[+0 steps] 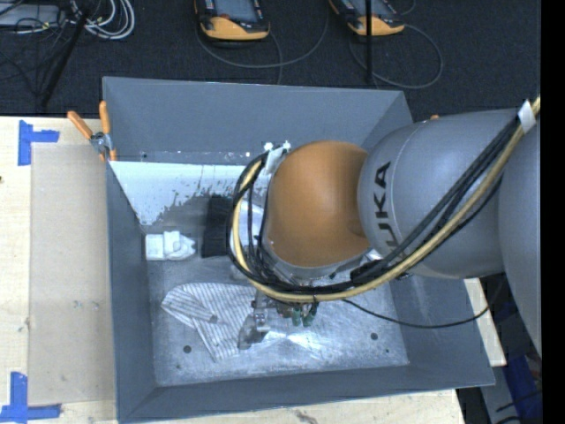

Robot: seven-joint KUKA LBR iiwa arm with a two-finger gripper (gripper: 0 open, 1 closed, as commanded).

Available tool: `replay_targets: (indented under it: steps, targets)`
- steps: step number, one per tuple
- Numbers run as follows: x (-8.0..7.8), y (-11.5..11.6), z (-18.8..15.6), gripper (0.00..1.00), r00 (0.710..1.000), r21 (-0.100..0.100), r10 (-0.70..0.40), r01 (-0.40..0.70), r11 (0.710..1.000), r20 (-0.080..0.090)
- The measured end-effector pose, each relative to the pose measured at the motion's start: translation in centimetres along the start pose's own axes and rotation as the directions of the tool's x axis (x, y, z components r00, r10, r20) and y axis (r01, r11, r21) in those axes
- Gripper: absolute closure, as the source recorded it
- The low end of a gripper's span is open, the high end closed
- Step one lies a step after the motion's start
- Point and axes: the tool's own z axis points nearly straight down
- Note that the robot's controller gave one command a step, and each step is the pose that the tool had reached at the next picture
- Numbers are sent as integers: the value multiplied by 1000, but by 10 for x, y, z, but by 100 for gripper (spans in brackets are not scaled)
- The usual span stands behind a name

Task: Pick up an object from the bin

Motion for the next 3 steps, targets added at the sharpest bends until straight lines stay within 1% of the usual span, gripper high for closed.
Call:
replay_targets:
  steps: [1, 2, 3]
  targets:
    - [-19, 18, 108, 100, 993, -1, -114, 114, 993, 6]
    - [-19, 18, 108, 100, 994, -1, -113, 113, 994, 6]
    - [-14, 18, 75, 100, 996, 0, -87, 87, 996, -2]
